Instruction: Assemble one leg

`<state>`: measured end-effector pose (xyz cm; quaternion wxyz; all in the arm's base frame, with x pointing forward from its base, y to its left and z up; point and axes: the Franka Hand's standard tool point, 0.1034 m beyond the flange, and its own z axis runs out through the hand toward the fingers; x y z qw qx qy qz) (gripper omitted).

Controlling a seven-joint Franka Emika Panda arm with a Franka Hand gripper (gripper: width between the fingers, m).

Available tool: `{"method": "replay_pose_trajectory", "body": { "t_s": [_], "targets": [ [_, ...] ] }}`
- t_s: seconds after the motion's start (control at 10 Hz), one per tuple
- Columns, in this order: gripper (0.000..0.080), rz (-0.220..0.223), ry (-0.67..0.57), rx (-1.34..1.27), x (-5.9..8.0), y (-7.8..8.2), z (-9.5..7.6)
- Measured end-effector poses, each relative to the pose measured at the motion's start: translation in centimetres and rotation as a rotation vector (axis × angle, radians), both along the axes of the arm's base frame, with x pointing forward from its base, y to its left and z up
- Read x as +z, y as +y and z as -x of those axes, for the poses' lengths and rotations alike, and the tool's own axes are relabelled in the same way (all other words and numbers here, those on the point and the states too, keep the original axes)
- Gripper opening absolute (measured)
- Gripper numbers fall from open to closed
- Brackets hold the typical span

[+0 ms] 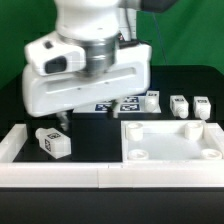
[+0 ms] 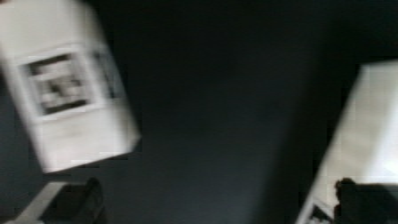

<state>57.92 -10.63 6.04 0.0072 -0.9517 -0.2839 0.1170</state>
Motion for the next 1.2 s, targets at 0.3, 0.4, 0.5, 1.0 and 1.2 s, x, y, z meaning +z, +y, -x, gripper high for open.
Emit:
{"method": "replay_pose_trajectory", "body": {
  "t_s": [0.3, 0.4, 0.5, 1.0, 1.2],
  "targets": [
    [0.0649, 0.008, -0.024, 0.182, 0.0, -1.5, -2.0],
    [0.0649, 0.007, -0.023, 0.184, 0.0, -1.5, -1.9],
    [0.0649, 0.008, -0.023, 0.181, 0.0, -1.5, -1.9],
    [0.0649, 0.157, 0.16, 0.115, -2.1, -0.6, -0.9],
    [0.0649, 0.189, 0.269, 0.086, -2.2, -0.6, -1.5]
  ]
}}
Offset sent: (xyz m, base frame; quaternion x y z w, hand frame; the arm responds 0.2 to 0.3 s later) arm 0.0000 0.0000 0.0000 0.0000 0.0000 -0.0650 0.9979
